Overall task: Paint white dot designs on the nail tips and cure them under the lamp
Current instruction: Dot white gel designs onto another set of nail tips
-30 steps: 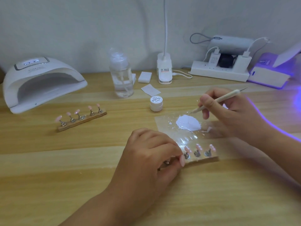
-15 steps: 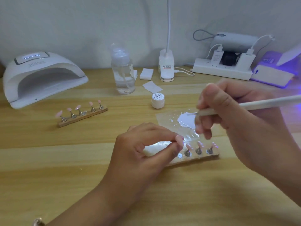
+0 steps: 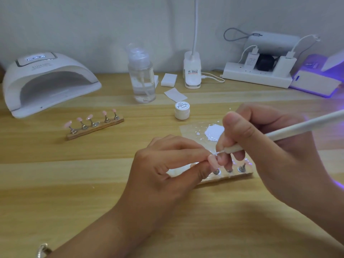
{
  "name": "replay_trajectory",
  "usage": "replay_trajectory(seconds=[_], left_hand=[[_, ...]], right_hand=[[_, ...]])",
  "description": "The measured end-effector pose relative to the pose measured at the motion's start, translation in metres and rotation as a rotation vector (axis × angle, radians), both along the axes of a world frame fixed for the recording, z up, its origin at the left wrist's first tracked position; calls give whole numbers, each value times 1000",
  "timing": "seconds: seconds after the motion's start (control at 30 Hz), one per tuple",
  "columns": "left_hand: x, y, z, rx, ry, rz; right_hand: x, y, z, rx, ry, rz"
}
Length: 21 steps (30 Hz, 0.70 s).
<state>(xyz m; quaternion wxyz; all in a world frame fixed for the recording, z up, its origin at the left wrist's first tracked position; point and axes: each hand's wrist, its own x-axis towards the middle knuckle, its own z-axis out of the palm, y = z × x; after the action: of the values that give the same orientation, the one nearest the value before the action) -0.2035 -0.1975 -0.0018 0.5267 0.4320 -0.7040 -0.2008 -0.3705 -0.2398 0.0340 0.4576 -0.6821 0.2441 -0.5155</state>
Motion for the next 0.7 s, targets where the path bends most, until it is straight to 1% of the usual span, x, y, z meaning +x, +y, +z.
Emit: replay_trajectory(seconds=[0.5,0.7], left_hand=[[0,0,-1,7,11,-13],[0,0,-1,4,1,-11]], right_hand=[[1,-1,-1,-27,41,15],[1,-2,-3,-6,37,22]])
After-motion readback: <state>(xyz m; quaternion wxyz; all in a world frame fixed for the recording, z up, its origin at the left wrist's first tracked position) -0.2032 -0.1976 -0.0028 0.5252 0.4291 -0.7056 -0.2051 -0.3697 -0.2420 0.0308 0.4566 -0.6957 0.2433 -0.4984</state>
